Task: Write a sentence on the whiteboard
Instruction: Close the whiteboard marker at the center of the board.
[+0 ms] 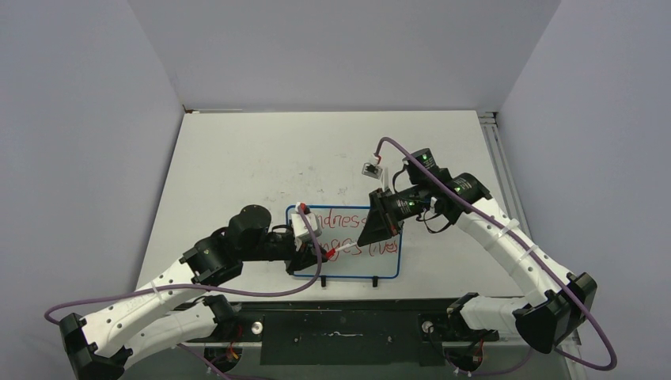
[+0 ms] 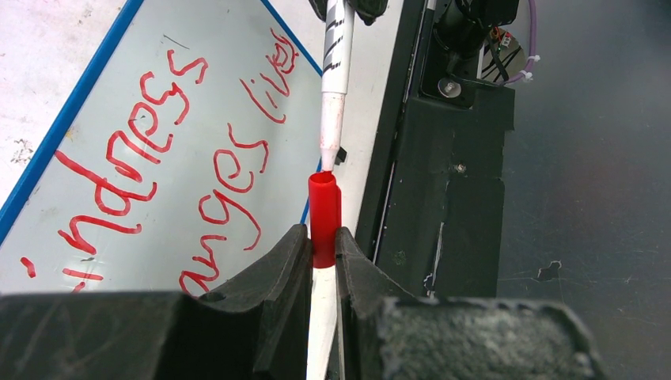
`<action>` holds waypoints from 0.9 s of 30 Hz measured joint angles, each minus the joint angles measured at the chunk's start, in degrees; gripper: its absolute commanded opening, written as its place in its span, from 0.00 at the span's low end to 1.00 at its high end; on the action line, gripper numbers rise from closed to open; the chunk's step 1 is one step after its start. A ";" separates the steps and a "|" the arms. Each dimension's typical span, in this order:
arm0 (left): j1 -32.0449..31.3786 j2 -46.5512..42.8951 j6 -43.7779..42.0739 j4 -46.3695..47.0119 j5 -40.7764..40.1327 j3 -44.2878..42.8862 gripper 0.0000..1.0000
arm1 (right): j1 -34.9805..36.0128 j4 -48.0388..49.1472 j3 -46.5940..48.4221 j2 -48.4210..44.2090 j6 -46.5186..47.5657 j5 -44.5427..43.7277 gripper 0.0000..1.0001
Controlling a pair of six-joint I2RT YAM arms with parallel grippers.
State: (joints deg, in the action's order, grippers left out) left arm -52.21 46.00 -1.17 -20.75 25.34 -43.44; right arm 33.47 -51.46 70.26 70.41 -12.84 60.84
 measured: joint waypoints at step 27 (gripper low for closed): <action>-2.27 0.42 0.02 -2.16 0.85 0.00 0.00 | 7.72 0.20 0.00 4.85 0.28 -2.91 0.06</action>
State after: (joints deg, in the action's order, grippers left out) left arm -54.48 46.41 -1.15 -22.92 26.20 -43.44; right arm 41.19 -51.27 70.26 75.26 -12.56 57.93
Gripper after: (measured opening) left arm 0.124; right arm 0.157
